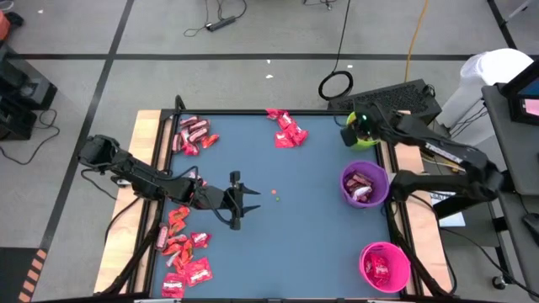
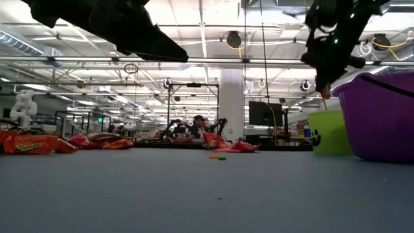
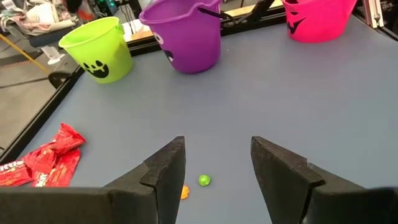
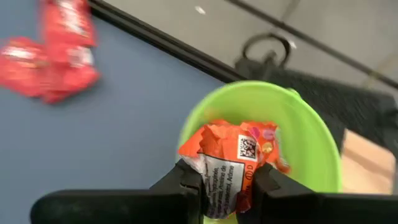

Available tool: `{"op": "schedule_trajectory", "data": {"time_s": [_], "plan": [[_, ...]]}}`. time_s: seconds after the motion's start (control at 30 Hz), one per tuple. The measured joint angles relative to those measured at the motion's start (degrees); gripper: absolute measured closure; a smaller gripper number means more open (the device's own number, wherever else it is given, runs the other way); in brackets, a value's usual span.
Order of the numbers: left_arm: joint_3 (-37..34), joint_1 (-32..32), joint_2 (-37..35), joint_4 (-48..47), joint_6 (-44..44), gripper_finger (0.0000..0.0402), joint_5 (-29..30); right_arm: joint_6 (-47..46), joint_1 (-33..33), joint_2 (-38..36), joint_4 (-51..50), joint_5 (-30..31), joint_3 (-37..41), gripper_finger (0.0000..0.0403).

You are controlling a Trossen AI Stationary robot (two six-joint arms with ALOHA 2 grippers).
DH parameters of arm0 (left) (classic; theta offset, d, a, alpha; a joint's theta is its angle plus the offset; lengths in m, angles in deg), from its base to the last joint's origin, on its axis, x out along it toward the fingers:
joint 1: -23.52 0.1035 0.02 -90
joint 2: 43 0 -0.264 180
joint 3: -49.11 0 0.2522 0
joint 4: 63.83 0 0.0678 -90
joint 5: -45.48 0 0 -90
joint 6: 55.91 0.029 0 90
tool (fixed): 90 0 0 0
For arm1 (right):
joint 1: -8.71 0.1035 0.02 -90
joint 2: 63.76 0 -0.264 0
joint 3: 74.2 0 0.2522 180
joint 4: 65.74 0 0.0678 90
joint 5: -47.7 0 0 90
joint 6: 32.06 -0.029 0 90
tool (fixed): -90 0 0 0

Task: Organize candy in baskets
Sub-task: Put the orange chocolate bar into the green bucket

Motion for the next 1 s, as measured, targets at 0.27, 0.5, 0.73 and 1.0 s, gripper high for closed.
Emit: {"op": "schedule_trajectory", "data": {"time_s": [0.27,0.5,0.73,1.0], "plan": [[0.0,1.2,0.0,-0.2,0.1,0.0213,0.0,2.1,-9.6,8.8,-0.2,-4.2,-2.0,0.0358],[0.0,1.9,0.5,-0.7,-0.3,0.0213,0.0,2.7,-11.7,14.7,-0.6,-6.0,-3.6,0.0358],[-0.1,1.8,0.9,-0.5,-1.7,0.0213,-0.2,3.9,-12.4,16.7,-2.0,-6.0,-3.6,0.0358],[-0.1,1.8,0.9,-0.5,-1.7,0.0213,-0.2,4.0,-12.4,15.8,-2.3,-6.0,-3.6,0.0358]]}}
